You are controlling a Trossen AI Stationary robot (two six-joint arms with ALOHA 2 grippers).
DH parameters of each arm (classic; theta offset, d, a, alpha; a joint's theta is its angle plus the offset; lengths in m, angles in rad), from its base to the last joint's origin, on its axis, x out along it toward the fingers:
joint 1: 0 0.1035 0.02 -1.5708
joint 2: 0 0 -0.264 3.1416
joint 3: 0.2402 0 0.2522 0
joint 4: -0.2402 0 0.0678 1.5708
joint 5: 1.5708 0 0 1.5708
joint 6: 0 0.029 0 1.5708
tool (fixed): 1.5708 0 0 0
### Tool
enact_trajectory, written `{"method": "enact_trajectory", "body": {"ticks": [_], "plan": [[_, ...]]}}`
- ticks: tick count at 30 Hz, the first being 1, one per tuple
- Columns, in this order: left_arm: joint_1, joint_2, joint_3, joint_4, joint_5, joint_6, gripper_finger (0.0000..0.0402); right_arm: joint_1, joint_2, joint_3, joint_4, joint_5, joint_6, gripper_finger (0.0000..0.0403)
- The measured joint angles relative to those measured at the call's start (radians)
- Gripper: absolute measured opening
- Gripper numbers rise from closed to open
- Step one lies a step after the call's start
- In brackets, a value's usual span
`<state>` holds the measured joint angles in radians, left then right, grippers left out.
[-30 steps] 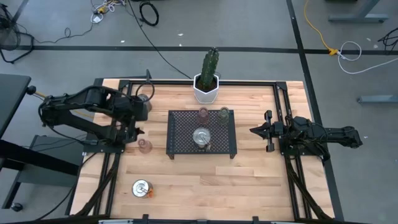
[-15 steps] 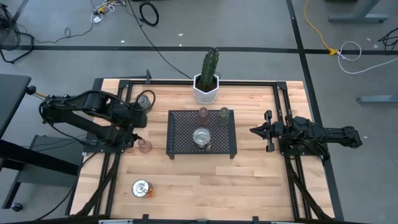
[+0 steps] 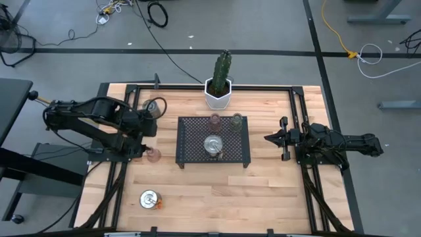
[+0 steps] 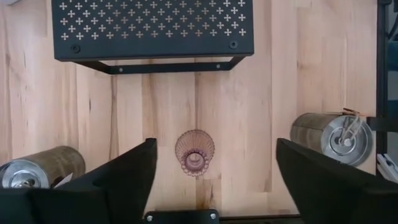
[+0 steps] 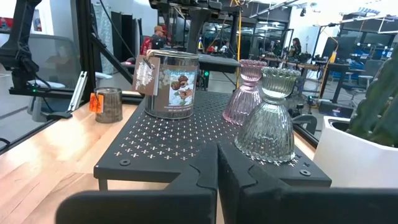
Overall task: Pick & Place candle stick holders
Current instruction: Put the purple glass candle holder on the shelf
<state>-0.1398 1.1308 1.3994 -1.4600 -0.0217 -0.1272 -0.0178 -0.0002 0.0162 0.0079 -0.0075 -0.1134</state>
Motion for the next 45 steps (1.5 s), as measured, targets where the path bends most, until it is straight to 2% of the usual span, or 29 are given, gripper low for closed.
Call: {"method": "enact_trajectory", "body": {"ticks": [4, 8, 20, 31, 40, 45], "plan": [[0.000, 0.003, -0.005, -0.002, 0.000, 0.000, 0.0372, 0.000, 0.000, 0.000, 0.000, 0.000, 0.000, 0.0002], [0.000, -0.008, -0.089, 0.005, 0.018, -0.005, 0.0388, 0.000, 0.000, 0.000, 0.000, 0.000, 0.000, 0.0002], [0.000, -0.059, -0.382, 0.110, 0.044, -0.105, 0.0386, 0.000, 0.000, 0.000, 0.000, 0.000, 0.000, 0.0002], [0.000, -0.063, -0.497, 0.240, 0.042, -0.151, 0.0386, 0.000, 0.000, 0.000, 0.000, 0.000, 0.000, 0.0002], [0.000, -0.063, -0.549, 0.252, 0.004, -0.159, 0.0385, 0.000, 0.000, 0.000, 0.000, 0.000, 0.000, 0.0002], [0.000, -0.063, -0.584, 0.258, 0.004, -0.214, 0.0385, 0.000, 0.000, 0.000, 0.000, 0.000, 0.000, 0.0002]]}}
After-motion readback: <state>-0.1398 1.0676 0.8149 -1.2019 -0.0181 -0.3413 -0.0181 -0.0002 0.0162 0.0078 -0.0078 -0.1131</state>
